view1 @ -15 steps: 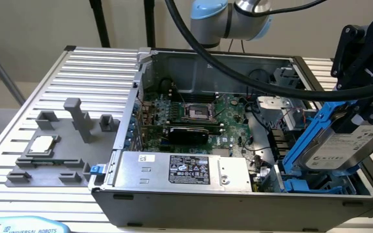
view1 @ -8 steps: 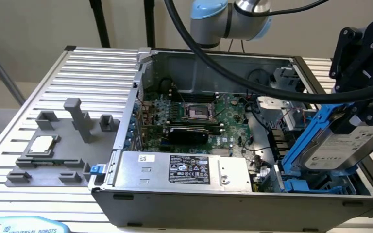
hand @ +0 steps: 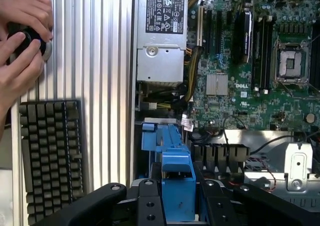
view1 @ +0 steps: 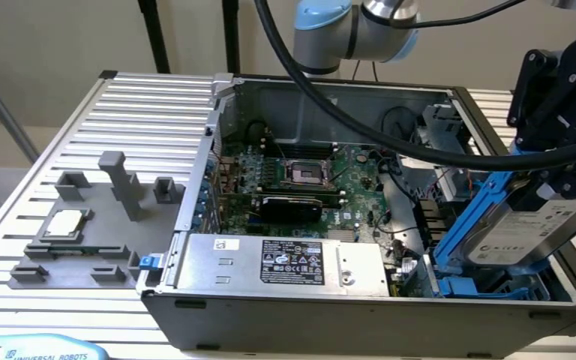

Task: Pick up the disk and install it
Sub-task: 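Insert the disk into the insertion slot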

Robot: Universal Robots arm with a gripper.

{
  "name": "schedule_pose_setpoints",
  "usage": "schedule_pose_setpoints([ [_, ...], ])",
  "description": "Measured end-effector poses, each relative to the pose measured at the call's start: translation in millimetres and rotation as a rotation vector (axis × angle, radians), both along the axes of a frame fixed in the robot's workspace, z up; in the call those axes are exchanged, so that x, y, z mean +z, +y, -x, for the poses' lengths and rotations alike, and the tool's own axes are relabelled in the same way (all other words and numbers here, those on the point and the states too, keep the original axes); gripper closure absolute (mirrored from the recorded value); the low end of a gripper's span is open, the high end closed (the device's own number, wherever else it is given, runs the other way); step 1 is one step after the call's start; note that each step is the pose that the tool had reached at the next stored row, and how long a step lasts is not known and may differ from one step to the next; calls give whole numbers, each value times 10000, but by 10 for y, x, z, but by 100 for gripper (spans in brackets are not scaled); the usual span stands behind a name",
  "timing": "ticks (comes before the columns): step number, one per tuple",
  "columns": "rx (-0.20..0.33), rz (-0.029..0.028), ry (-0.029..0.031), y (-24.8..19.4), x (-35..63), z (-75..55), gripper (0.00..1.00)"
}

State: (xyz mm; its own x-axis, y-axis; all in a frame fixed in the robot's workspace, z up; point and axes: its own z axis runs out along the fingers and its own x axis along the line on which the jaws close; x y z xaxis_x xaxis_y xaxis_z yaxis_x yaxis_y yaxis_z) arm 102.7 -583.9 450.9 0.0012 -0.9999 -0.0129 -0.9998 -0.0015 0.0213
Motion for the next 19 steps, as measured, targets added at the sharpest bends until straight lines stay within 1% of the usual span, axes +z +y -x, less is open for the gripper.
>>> schedule_pose_setpoints([
  [4, -23, 1, 44, 4, -24, -18, 67],
  [8, -25, 1, 69, 7, -50, -46, 67],
  [19, -33, -1, 129, 11, -127, -59, 67],
])
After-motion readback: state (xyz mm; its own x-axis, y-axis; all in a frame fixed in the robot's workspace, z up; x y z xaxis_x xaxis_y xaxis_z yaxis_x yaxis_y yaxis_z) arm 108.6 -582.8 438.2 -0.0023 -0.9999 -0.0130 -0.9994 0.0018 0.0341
